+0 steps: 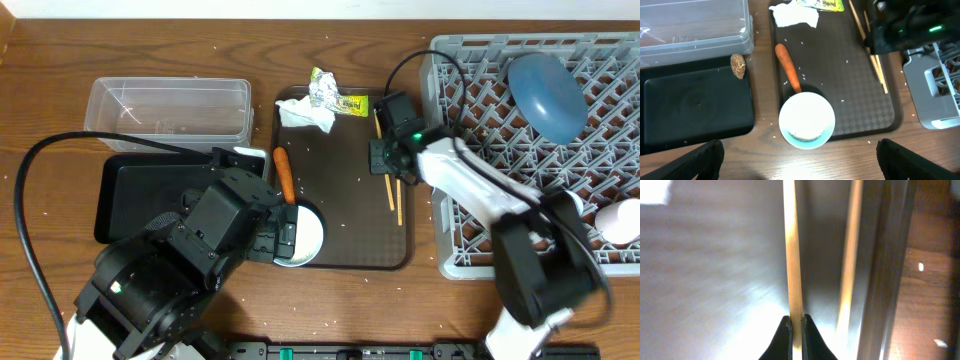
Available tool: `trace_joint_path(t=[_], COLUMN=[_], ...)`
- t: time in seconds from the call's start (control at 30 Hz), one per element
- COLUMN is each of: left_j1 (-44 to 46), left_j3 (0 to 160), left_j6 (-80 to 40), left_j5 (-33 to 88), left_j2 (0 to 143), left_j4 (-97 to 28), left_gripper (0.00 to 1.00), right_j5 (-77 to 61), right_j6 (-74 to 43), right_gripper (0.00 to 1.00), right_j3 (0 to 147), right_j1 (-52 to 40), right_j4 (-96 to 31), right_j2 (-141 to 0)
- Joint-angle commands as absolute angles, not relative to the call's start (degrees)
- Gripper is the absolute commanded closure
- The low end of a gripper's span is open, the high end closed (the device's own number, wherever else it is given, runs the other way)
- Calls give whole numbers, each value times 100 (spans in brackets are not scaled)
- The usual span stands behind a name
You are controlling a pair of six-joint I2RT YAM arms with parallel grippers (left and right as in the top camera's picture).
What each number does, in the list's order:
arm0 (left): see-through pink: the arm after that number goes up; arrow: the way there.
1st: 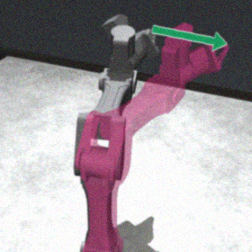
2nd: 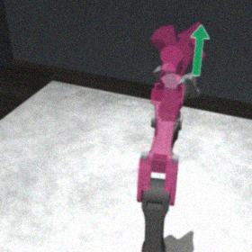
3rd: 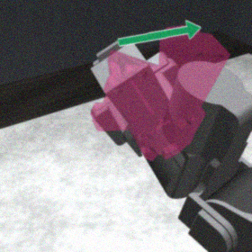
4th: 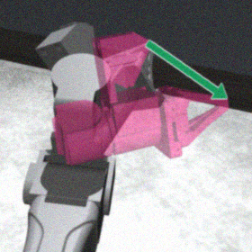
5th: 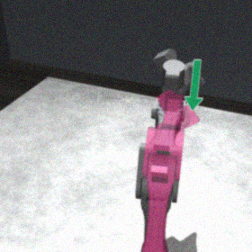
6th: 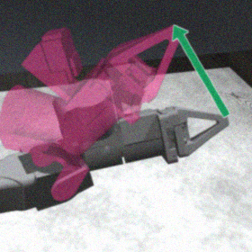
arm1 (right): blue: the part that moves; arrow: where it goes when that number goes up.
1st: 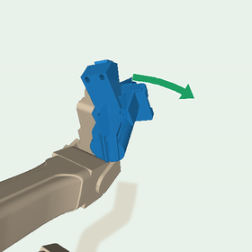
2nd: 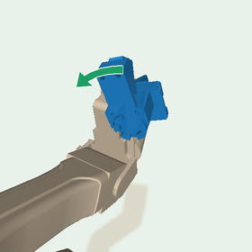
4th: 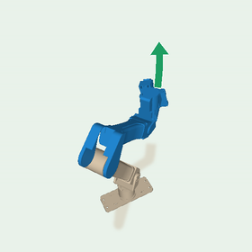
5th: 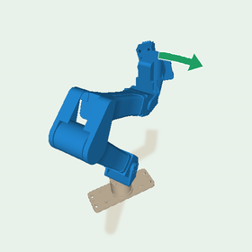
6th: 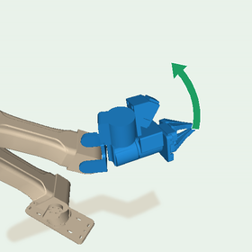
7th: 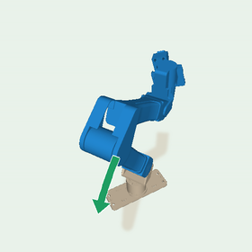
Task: Sort waste into correct bins and load items into the dishwasher rack
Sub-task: 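Reach the right gripper to the tray and grasp a wooden chopstick, then lay the chopstick along the dish rack edge with the right gripper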
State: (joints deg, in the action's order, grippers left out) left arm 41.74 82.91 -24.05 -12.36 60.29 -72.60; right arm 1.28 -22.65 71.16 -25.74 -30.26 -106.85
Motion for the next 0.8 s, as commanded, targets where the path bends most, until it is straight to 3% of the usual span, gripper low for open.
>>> trace_joint_path(t=[0.0, 0.23, 0.4, 0.6, 0.67, 0.77], left_j1=[4154, 4154, 4154, 4154, 4154, 4154], left_j3=[8274, 8274, 8274, 8274, 8274, 8274], left_j6=[-2451, -2453, -2451, -2451, -2451, -2451], left_j5=[-1249, -1247, -1253, -1253, -1247, -1251], left_j2=[6034, 6034, 6034, 6034, 6034, 6034], left_j4=[-7284, -7288, -7282, -7286, -7290, -7290], left_gripper=[2, 2, 2, 2, 2, 2], right_j5=[-482, 154, 364, 727, 930, 720], right_j6=[-1739, -1376, -1229, -1000, -996, -991], right_gripper=[99, 99, 99, 99, 72, 62], right_j3=[7164, 7161, 7067, 7063, 7065, 7085], right_j1=[-2456, -1693, -1122, -1085, -1085, -1111], right_j4=[-3223, -4101, -4311, -4189, -4128, -4047], right_j2=[-9504, -8370, -8648, -9319, -9371, -9282])
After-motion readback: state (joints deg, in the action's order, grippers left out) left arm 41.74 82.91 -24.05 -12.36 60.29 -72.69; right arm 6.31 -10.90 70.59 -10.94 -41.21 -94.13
